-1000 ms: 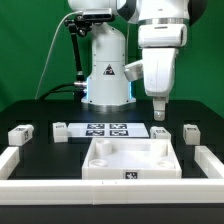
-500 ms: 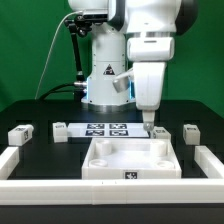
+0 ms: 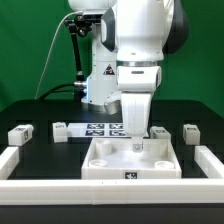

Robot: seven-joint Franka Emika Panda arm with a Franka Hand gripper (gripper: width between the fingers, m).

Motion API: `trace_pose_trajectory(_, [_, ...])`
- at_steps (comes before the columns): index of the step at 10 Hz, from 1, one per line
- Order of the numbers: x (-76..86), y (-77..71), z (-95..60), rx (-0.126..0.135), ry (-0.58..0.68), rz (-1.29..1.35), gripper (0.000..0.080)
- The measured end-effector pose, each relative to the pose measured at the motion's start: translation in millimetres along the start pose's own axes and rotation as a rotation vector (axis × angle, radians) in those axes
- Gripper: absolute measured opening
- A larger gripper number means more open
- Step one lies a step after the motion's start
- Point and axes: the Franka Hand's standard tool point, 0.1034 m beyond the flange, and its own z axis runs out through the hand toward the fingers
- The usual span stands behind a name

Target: Assemble one leg

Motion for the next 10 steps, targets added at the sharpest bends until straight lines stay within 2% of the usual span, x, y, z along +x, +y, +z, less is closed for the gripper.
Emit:
trace_pose_trajectory(9, [-0.2,-0.1,-0.2,0.0,0.0,0.0,0.065])
trace_pose_trajectory(10, [-1.9,-3.9,6.5,0.014,-0.001,0.003,0.065])
